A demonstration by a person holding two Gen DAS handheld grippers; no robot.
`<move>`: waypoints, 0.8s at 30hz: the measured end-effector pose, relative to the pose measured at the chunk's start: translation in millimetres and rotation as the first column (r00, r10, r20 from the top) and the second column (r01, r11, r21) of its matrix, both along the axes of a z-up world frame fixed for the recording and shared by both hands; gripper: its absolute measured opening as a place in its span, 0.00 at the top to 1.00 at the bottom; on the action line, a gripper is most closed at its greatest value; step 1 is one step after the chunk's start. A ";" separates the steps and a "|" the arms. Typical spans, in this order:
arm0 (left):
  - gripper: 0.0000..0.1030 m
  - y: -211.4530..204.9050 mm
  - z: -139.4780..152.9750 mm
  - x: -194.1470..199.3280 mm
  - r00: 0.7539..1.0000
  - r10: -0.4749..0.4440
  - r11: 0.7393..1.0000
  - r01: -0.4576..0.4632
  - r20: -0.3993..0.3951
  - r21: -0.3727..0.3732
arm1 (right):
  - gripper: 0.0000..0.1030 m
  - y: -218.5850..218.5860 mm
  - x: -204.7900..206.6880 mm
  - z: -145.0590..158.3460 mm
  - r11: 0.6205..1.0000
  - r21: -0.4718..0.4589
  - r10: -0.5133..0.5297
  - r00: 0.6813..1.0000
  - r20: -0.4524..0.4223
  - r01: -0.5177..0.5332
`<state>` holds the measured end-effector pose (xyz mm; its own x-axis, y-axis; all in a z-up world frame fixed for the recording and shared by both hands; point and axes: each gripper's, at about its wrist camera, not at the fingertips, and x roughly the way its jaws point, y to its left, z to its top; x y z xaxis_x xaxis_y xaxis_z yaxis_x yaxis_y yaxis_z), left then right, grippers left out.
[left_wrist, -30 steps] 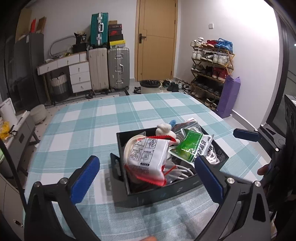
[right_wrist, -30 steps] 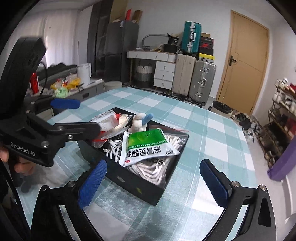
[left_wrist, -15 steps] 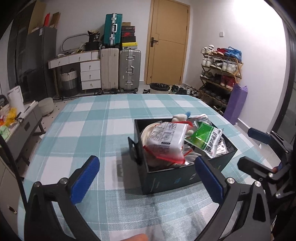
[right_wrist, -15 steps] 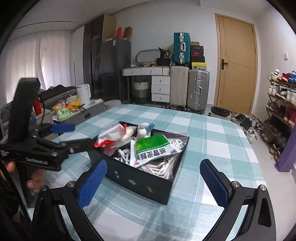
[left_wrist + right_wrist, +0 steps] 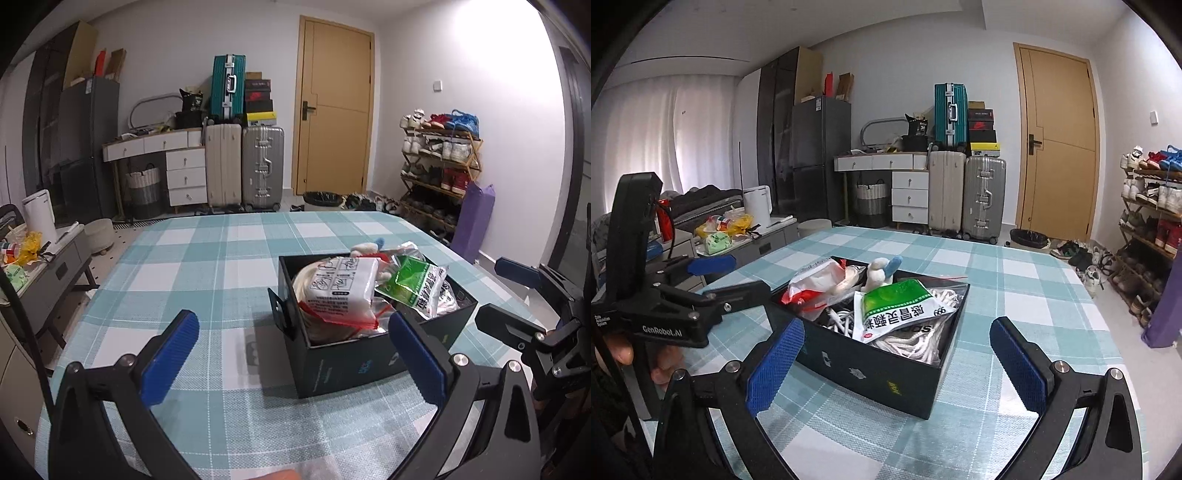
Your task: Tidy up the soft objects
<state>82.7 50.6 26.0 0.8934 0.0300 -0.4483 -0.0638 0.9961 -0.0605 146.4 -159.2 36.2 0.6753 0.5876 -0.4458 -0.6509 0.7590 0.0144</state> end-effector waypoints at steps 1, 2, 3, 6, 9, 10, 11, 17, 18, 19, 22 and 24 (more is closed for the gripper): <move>0.00 0.7 -0.5 0.1 1.000 0.003 1.000 -0.003 0.003 -0.002 | 0.01 -1.0 0.6 -0.3 1.000 0.004 -0.003 1.000 -0.001 0.003; 0.00 1.5 -1.7 0.6 1.000 0.003 1.000 -0.003 0.003 -0.007 | 0.01 -2.1 0.9 -0.7 1.000 0.010 -0.006 1.000 -0.001 0.006; 0.00 1.5 -2.4 0.5 1.000 0.001 1.000 -0.001 0.003 -0.011 | 0.01 -3.0 1.0 -0.7 1.000 0.014 -0.008 1.000 0.001 0.008; 0.00 0.1 -5.6 0.8 1.000 0.001 1.000 -0.001 0.002 -0.006 | 0.01 -3.5 0.8 -0.4 1.000 0.020 -0.006 1.000 0.005 0.006; 0.00 -1.6 -6.3 1.5 1.000 0.001 1.000 -0.001 0.001 -0.003 | 0.01 -5.5 -0.3 0.5 1.000 0.030 -0.001 1.000 0.009 0.001; 0.00 -1.8 -6.6 1.8 1.000 0.000 1.000 0.000 0.003 -0.005 | 0.01 -6.7 -1.0 0.7 0.999 0.036 0.001 1.000 0.012 -0.001; 0.00 -1.7 -7.0 2.1 1.000 0.000 1.000 0.000 0.005 -0.006 | 0.01 -7.1 -0.4 0.9 0.999 0.040 0.007 1.000 0.008 -0.007; 0.00 -2.4 -7.7 -0.7 1.000 0.002 1.000 -0.002 0.024 0.003 | 0.01 -6.1 -1.5 0.7 0.999 0.034 0.021 1.000 0.014 -0.022; 0.00 -2.9 -7.3 -1.8 1.000 0.002 1.000 -0.003 0.026 0.007 | 0.01 -5.8 -1.1 0.4 0.999 0.032 0.024 1.000 0.013 -0.025; 0.00 -3.5 -7.1 -2.3 1.000 0.002 1.000 -0.002 0.028 0.011 | 0.01 -5.6 -1.1 0.4 0.999 0.031 0.025 1.000 0.012 -0.026; 0.00 -3.8 -6.1 -5.4 0.999 0.003 1.000 -0.004 0.041 0.014 | 0.01 -5.5 0.0 0.1 0.999 0.034 0.026 1.000 0.007 -0.026; 0.00 -3.3 -6.1 -5.8 0.999 0.005 1.000 -0.005 0.040 0.013 | 0.01 -5.5 0.0 0.2 0.999 0.035 0.024 1.000 0.011 -0.024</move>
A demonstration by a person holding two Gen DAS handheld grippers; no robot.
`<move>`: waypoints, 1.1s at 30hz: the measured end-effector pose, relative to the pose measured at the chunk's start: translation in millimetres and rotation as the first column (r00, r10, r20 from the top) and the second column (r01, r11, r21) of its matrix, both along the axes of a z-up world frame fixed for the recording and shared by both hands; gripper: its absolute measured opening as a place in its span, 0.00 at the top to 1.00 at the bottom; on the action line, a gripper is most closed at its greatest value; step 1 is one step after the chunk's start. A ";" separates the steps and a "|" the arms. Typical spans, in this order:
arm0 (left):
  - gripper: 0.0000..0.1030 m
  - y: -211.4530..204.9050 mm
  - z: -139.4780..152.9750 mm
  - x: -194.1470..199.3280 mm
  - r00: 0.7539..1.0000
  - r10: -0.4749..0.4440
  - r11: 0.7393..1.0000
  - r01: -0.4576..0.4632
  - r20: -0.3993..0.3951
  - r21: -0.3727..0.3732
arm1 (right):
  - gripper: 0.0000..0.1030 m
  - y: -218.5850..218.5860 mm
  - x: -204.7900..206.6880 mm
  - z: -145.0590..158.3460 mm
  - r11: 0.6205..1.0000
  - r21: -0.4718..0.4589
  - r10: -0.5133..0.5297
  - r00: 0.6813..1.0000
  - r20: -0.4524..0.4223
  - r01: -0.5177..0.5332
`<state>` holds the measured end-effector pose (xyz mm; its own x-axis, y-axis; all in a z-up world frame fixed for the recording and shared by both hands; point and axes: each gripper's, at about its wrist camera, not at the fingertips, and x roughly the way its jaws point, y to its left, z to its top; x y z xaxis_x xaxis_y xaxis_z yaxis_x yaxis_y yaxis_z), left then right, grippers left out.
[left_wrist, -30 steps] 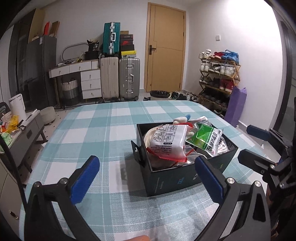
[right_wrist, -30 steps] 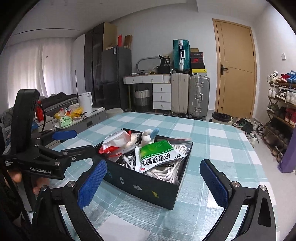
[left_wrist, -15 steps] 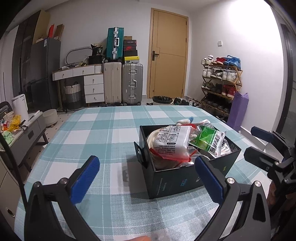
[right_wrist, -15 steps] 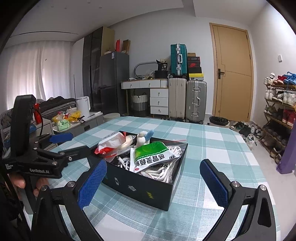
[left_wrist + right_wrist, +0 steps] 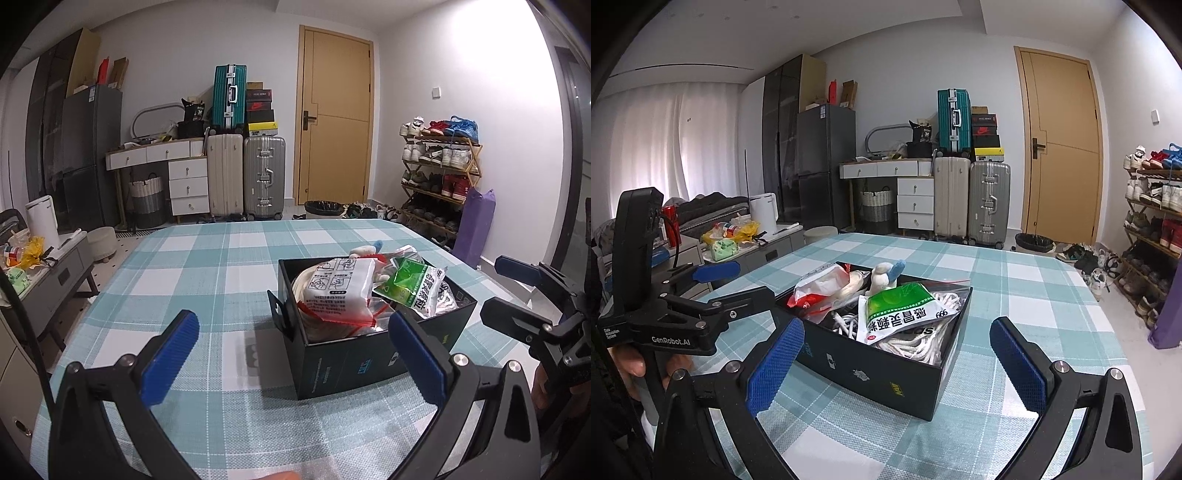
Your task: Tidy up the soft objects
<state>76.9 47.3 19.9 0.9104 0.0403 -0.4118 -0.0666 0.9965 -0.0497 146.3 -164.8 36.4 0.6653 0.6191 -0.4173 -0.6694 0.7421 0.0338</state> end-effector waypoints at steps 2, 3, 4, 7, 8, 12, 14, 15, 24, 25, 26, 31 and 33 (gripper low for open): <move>0.00 1.2 0.6 -1.0 1.000 0.000 1.000 0.000 -0.001 -0.005 | 0.01 0.0 -0.1 -0.4 1.000 -0.002 0.001 1.000 -0.001 -0.001; 0.00 0.8 0.5 -0.9 1.000 0.001 1.000 -0.001 -0.001 -0.004 | 0.01 -0.1 0.2 -0.5 1.000 -0.002 0.001 1.000 -0.001 -0.001; 0.00 0.7 0.5 -1.0 1.000 0.002 1.000 -0.002 -0.002 -0.005 | 0.01 -0.3 -0.5 -0.4 1.000 -0.001 0.000 1.000 -0.001 0.000; 0.00 1.1 0.6 -0.8 1.000 0.003 1.000 -0.003 -0.005 -0.009 | 0.01 0.1 0.1 -0.6 1.000 -0.001 -0.001 1.000 0.000 0.001; 0.00 1.3 0.8 -1.3 1.000 0.002 1.000 -0.002 -0.005 -0.010 | 0.01 -0.1 -0.3 -0.5 1.000 0.000 -0.001 1.000 0.000 0.001; 0.00 1.2 0.8 -1.0 1.000 0.003 1.000 -0.003 -0.005 -0.008 | 0.01 0.0 0.0 -0.7 1.000 -0.001 0.000 1.000 0.000 0.000; 0.00 1.2 0.9 -1.1 1.000 0.003 1.000 -0.003 -0.004 -0.008 | 0.01 -0.2 -0.3 -0.4 1.000 -0.001 0.000 1.000 0.000 0.000; 0.00 1.1 0.8 -0.7 1.000 0.003 1.000 -0.003 -0.004 -0.008 | 0.01 -0.2 -0.3 -0.4 1.000 -0.001 0.000 1.000 0.000 0.000; 0.00 1.2 0.9 -0.7 1.000 0.003 1.000 -0.003 -0.005 -0.009 | 0.01 -0.2 -0.3 -0.3 1.000 -0.001 0.000 1.000 0.000 0.000; 0.00 1.2 0.9 -0.7 1.000 0.003 1.000 -0.003 -0.005 -0.009 | 0.01 -0.2 -0.2 -0.3 1.000 -0.001 0.000 1.000 0.000 0.000; 0.00 1.2 0.9 -0.8 1.000 0.003 1.000 -0.003 -0.006 -0.009 | 0.01 -0.2 -0.2 -0.3 1.000 -0.001 0.000 1.000 0.000 0.000; 0.00 1.4 0.5 -0.5 1.000 0.003 1.000 -0.003 -0.006 -0.010 | 0.01 -0.2 -0.2 -0.3 1.000 -0.001 0.000 1.000 0.000 0.000; 0.00 1.5 0.6 -0.6 1.000 0.004 1.000 -0.004 -0.006 -0.010 | 0.01 -0.1 0.1 -0.4 1.000 -0.001 0.000 1.000 -0.001 0.000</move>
